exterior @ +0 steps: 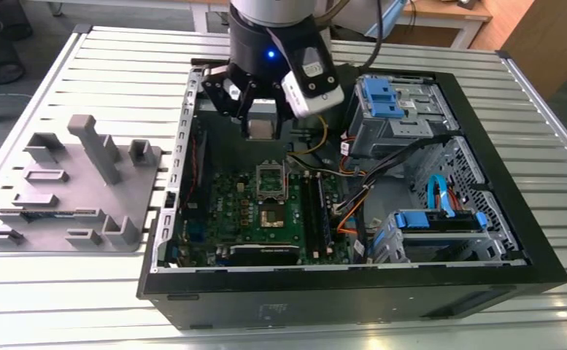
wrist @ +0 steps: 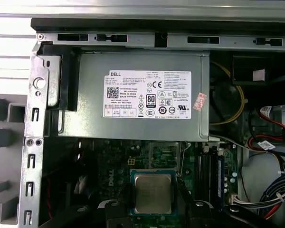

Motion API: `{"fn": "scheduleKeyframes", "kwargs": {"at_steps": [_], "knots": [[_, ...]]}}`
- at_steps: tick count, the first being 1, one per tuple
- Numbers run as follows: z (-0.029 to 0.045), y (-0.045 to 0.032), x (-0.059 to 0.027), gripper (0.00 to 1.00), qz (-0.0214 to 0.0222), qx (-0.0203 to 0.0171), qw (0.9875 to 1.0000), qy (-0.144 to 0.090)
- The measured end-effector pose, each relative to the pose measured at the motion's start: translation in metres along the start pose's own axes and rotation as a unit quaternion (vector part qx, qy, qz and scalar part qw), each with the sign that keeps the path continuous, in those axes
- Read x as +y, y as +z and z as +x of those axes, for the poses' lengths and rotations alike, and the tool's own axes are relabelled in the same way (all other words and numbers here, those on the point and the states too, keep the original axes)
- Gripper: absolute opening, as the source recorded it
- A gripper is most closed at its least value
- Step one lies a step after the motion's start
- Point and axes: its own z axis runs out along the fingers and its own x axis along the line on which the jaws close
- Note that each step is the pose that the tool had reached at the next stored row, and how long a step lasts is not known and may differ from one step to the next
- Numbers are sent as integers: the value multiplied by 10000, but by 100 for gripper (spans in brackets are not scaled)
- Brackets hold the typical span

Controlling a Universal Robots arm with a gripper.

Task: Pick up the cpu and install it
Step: 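Pick up the cpu and move it towards the insertion slot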

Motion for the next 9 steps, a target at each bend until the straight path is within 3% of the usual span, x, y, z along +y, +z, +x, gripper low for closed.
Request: {"fn": "scheduleKeyframes", "kwargs": {"at_steps": [9], "knots": [[-26,133,-62,47,-6,0,10000,0]]}}
